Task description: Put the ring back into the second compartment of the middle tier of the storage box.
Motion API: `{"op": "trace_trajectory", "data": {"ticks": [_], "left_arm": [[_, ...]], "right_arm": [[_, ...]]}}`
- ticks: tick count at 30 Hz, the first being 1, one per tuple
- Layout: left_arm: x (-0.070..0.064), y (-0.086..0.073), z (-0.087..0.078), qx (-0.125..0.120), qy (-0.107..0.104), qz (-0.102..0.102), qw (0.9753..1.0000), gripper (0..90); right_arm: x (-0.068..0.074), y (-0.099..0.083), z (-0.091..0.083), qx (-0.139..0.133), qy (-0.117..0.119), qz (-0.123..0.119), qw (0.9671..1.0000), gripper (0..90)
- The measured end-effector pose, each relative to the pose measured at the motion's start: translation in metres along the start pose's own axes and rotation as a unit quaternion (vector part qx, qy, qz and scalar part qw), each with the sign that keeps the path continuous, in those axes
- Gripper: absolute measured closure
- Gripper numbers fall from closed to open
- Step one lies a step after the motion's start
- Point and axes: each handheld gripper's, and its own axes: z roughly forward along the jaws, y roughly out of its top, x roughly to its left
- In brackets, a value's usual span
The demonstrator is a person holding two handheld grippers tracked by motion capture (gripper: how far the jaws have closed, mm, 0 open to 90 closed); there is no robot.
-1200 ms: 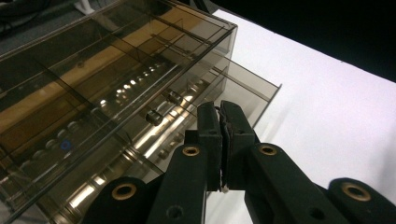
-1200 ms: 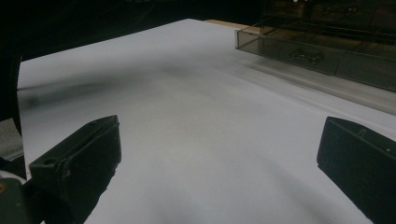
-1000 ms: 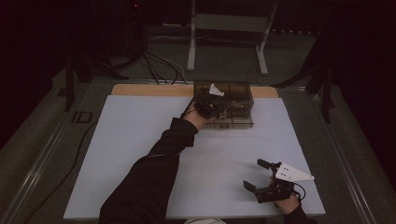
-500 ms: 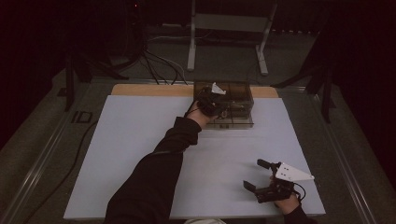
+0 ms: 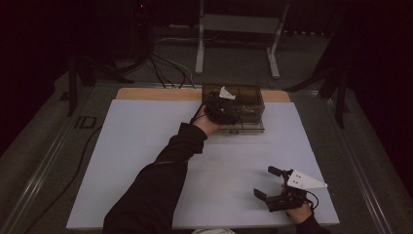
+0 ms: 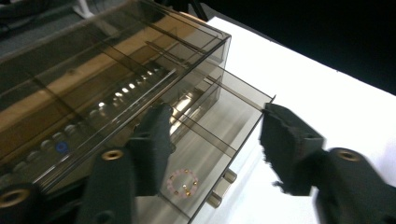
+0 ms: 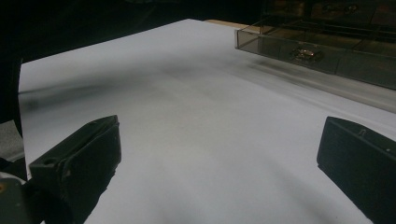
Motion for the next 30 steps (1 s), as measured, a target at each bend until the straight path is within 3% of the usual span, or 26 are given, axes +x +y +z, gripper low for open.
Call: {"op": "trace_trajectory", "data": {"ticks": [4,7,13,17,22,26,30], "left_arm": [[0.003,-0.001,-0.01,0.002,0.004,-0.008,1.0,35.8],[0.007,-0.003,-0.018,0.007,-0.015,-0.027,0.9995,22.9],[0.011,-0.007,-0.026,0.008,-0.034,-0.029,0.999,3.0],[0.012,-0.007,-0.032,0.012,-0.031,-0.008,0.9994,0.8],[0.013,-0.01,-0.04,0.011,-0.039,0.001,0.9992,0.8],[0.016,-0.014,-0.05,-0.001,-0.05,-0.005,0.9987,0.8],[0.018,-0.019,-0.057,0.004,-0.048,-0.004,0.9988,0.8]], "right_arm": [[0.001,0.0,0.0,0.001,-0.002,0.0,1.0,0.0],[0.0,0.0,0.001,0.001,-0.001,-0.001,1.0,0.0],[-0.002,-0.001,0.002,0.001,0.0,0.001,1.0,0.0],[-0.003,-0.001,0.001,0.0,0.0,0.003,1.0,0.0],[-0.003,-0.001,0.001,-0.001,0.001,0.003,1.0,0.0],[-0.003,-0.001,0.001,0.0,0.002,0.003,1.0,0.0],[-0.002,-0.001,0.001,0.003,0.002,0.003,1.0,0.0]]}}
